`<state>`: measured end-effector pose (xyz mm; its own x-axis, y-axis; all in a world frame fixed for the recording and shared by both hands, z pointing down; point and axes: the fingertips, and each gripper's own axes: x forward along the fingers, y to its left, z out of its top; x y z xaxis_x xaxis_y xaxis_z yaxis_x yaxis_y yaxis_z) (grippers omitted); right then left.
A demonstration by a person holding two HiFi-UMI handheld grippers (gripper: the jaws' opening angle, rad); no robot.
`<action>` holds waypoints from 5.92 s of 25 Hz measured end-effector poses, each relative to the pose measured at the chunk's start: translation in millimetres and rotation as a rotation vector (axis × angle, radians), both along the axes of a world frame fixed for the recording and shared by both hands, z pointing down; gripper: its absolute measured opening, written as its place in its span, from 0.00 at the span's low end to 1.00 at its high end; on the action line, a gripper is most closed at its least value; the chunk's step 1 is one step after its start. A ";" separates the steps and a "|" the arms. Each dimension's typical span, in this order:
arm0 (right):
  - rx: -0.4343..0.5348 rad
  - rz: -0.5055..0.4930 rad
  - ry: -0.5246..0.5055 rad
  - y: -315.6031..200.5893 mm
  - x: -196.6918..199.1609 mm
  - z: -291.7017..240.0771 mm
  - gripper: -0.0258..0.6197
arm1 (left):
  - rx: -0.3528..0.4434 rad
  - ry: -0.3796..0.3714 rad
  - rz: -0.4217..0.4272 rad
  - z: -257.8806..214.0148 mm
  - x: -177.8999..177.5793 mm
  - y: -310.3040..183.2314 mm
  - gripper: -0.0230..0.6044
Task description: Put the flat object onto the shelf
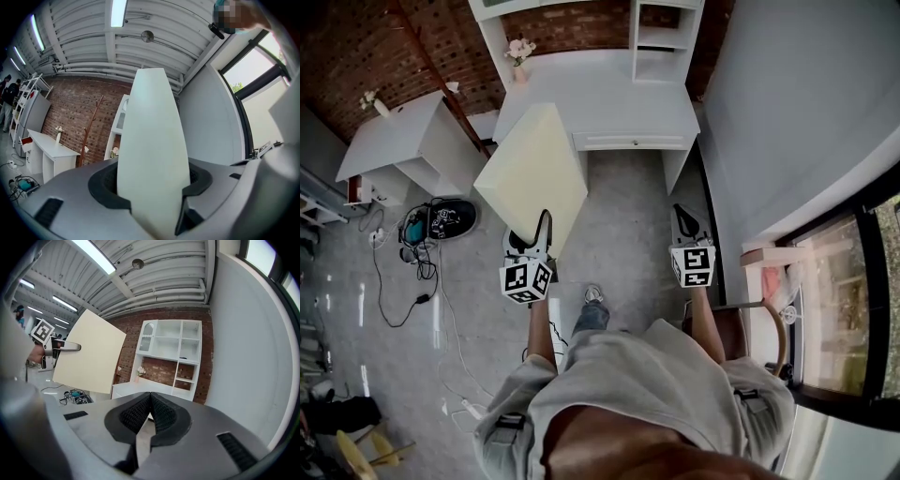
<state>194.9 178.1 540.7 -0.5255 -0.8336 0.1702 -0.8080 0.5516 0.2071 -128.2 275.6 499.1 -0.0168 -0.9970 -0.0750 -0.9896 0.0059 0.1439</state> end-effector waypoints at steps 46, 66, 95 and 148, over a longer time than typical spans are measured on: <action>0.007 0.123 0.026 -212.9 -149.6 -3.8 0.08 | 0.035 0.018 0.112 -8.0 -164.6 -252.9 0.49; -0.010 0.104 0.000 -281.6 -142.5 12.9 0.08 | 0.028 0.007 0.115 -1.2 -140.2 -324.8 0.48; -0.026 0.017 -0.001 -532.7 -114.1 6.1 0.08 | 0.038 -0.010 0.042 -27.3 -105.2 -559.6 0.48; -0.062 0.093 -0.006 -586.7 -116.7 19.4 0.08 | 0.215 -0.731 0.038 -182.1 -114.8 -679.0 0.47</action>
